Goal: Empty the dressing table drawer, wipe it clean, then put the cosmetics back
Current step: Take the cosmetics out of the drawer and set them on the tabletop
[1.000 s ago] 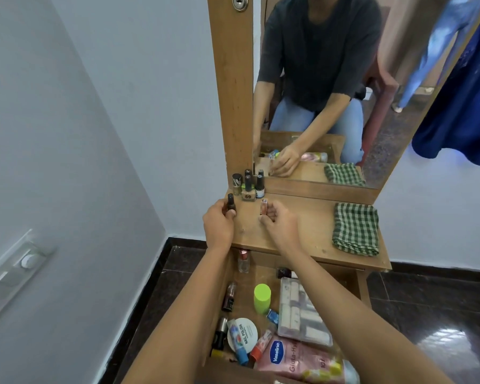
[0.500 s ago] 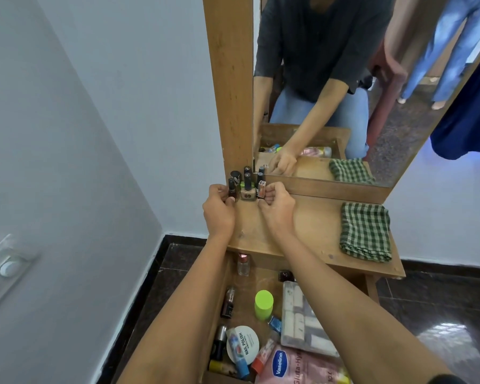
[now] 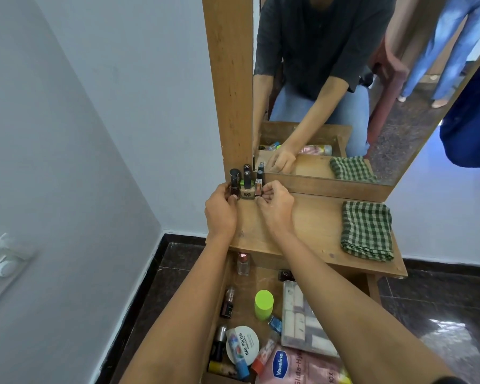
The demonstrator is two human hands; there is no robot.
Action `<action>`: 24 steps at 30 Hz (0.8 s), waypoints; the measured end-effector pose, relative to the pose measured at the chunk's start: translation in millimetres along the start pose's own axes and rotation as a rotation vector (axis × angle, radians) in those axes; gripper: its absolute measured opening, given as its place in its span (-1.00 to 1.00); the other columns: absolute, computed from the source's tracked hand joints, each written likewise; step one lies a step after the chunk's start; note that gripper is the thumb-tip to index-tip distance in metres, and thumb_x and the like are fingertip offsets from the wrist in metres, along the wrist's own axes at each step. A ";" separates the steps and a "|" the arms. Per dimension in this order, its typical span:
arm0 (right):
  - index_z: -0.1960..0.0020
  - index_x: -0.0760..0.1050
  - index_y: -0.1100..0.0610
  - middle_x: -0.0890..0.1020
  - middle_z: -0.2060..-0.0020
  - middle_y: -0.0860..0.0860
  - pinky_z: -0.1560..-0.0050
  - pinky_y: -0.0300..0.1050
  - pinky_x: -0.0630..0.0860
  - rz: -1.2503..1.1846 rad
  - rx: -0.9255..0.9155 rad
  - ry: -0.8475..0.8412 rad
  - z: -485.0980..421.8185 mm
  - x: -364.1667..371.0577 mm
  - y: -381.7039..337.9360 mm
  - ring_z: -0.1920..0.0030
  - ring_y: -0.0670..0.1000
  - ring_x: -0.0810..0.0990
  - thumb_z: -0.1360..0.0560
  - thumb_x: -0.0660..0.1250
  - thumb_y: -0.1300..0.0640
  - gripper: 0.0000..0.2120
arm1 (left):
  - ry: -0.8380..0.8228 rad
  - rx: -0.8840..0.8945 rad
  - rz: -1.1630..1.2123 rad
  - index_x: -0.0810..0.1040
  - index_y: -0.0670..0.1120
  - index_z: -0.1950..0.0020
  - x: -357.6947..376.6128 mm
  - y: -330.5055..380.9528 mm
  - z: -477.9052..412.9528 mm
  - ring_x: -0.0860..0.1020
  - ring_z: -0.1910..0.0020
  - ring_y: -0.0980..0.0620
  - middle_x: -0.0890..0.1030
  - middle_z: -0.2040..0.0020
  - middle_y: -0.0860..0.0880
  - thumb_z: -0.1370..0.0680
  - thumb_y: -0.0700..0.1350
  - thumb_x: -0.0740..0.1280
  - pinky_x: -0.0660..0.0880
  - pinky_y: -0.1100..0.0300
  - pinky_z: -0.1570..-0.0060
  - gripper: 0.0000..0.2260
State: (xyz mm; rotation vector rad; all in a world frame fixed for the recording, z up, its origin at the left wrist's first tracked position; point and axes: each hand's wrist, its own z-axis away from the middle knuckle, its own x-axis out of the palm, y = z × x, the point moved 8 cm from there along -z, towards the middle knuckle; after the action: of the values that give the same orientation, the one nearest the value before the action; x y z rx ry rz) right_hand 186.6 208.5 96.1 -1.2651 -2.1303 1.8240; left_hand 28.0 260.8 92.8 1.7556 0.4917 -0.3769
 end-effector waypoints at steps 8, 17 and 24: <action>0.06 0.44 0.07 0.52 0.07 0.00 0.11 -0.24 0.56 -0.022 0.011 0.016 1.6 0.0 4.8 0.14 -0.11 0.53 -0.42 0.42 0.30 -0.77 | 0.004 -0.003 0.056 0.51 -0.14 -0.32 -1.6 -2.3 1.3 0.58 -0.16 -0.01 0.63 -0.17 -0.08 -0.57 -0.25 0.29 0.45 0.19 -0.17 -0.69; -0.11 0.46 0.18 0.45 -0.08 0.07 0.04 -0.31 0.45 -0.047 0.034 0.085 24.5 -27.3 -3.9 0.06 -0.09 0.47 -0.43 0.28 0.39 -0.71 | -0.013 -0.021 0.137 0.49 -0.17 -0.31 -20.8 1.9 18.9 0.56 -0.13 0.06 0.61 -0.17 -0.09 -0.59 -0.23 0.28 0.42 0.39 -0.13 -0.71; 0.07 0.50 0.06 0.58 0.17 0.03 0.14 -0.19 0.50 -0.324 -0.035 -0.099 93.7 -40.8 -14.0 0.19 -0.07 0.53 -0.43 0.35 0.35 -0.79 | 0.054 -0.037 0.239 0.56 -0.13 -0.04 -62.5 -7.9 77.7 0.56 0.18 0.22 0.63 0.10 0.01 -0.55 -0.14 0.36 0.50 0.42 0.10 -0.89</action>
State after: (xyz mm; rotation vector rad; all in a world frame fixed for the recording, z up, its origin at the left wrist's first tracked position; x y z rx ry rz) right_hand 156.3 110.0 98.2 -0.7894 -2.2649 1.7495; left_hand -29.0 178.9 99.2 1.7687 0.3200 -0.1505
